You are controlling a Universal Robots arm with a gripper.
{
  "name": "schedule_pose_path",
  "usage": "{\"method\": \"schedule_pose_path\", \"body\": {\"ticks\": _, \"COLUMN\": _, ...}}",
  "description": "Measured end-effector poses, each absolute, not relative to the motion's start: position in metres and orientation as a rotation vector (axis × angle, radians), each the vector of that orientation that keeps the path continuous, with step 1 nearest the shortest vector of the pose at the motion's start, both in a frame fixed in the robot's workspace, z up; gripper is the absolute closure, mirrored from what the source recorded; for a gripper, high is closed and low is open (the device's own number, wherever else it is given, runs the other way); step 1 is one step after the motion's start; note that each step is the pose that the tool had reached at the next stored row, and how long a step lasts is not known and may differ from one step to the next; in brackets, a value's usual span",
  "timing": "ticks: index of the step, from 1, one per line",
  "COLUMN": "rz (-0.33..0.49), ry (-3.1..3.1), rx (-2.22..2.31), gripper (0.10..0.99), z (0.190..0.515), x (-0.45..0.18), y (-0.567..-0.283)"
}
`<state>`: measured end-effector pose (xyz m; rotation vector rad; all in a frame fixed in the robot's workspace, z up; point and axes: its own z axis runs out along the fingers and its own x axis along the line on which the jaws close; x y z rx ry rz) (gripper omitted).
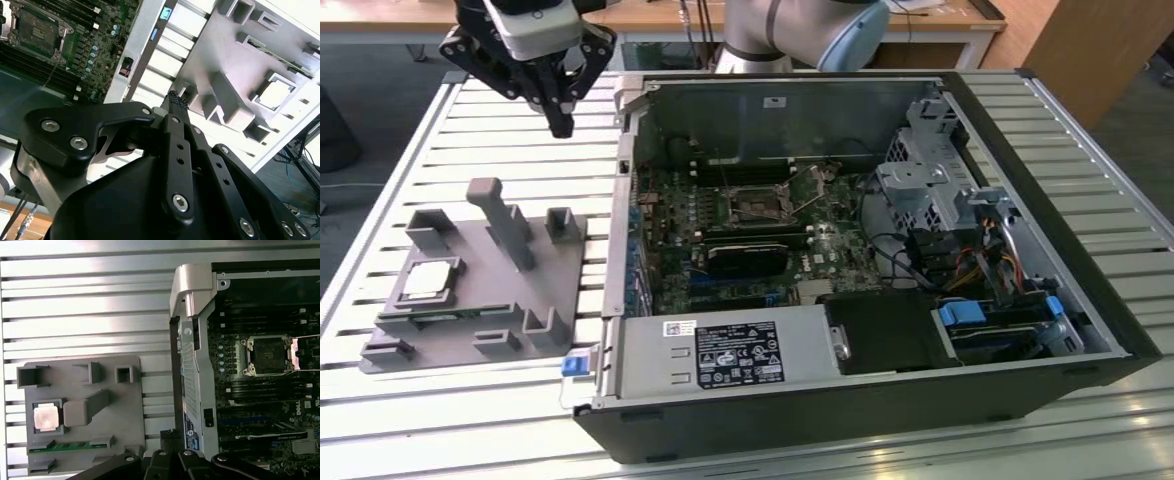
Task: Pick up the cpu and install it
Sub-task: 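Reach for the cpu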
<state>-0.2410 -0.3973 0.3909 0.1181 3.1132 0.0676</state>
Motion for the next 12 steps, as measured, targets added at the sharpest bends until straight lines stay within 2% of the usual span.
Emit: {"method": "schedule_pose_path", "body": {"ticks": 12, "rz": 0.068, "ry": 3.113, "rx": 0.118, "gripper": 0.98, "z": 0.39, "x": -0.257, "y": -0.397}}
